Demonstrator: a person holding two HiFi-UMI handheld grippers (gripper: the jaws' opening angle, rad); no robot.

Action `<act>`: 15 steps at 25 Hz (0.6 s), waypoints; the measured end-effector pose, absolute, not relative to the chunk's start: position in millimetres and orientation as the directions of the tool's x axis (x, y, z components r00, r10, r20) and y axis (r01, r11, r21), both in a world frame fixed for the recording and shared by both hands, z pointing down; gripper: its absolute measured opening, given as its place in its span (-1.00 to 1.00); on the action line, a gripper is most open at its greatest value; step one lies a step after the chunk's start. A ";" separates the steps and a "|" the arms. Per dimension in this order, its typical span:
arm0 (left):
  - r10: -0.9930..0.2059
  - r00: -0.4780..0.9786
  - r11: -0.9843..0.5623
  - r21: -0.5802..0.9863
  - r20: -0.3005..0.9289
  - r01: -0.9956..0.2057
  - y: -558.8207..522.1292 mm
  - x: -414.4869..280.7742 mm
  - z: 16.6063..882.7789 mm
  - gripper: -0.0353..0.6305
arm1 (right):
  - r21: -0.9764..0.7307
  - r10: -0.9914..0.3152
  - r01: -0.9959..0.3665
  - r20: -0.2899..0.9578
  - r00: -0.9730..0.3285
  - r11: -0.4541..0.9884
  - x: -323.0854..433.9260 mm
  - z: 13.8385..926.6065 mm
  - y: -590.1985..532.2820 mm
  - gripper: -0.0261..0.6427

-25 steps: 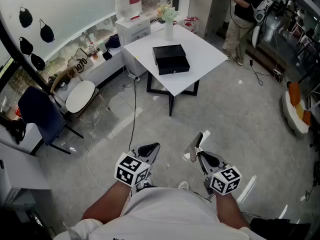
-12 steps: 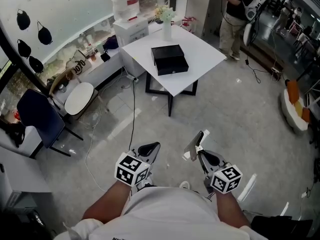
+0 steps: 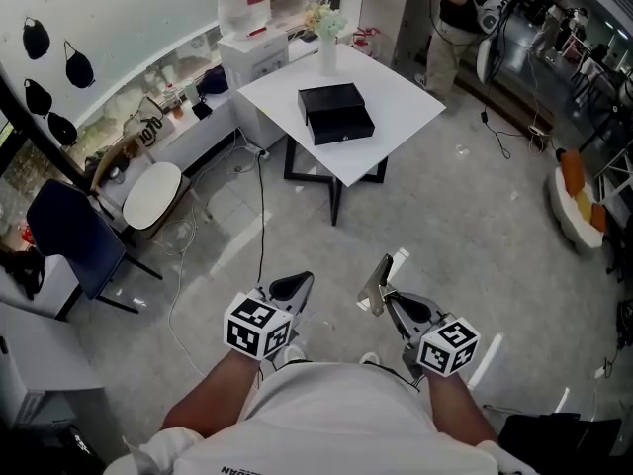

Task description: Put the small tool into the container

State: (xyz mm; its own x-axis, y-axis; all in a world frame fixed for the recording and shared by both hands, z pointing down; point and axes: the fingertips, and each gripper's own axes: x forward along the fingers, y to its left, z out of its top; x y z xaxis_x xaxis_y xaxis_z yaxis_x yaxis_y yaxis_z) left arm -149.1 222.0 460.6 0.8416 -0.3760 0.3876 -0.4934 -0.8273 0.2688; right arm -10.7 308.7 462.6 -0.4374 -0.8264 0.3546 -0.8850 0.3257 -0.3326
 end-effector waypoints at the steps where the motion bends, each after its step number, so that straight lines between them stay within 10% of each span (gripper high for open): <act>1: -0.372 0.844 -0.833 0.262 0.387 -0.487 219.7 -154.0 459.5 -0.87 | -0.327 -0.830 -0.889 0.354 -0.431 0.322 -15.9 461.6 305.9 -0.89; 15: -0.313 0.863 -0.848 0.293 0.396 -0.441 214.4 -201.8 483.7 -0.87 | -0.331 -0.833 -0.908 0.401 -0.380 0.255 -69.8 482.3 307.3 -0.89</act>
State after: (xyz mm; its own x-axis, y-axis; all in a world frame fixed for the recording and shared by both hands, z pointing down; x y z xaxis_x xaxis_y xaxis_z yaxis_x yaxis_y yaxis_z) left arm -201.8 214.4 483.7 0.8634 -0.3126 0.3961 -0.4413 -0.8483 0.2926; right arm -69.8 307.3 482.3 -0.3805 -0.8334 0.4009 -0.9084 0.2554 -0.3311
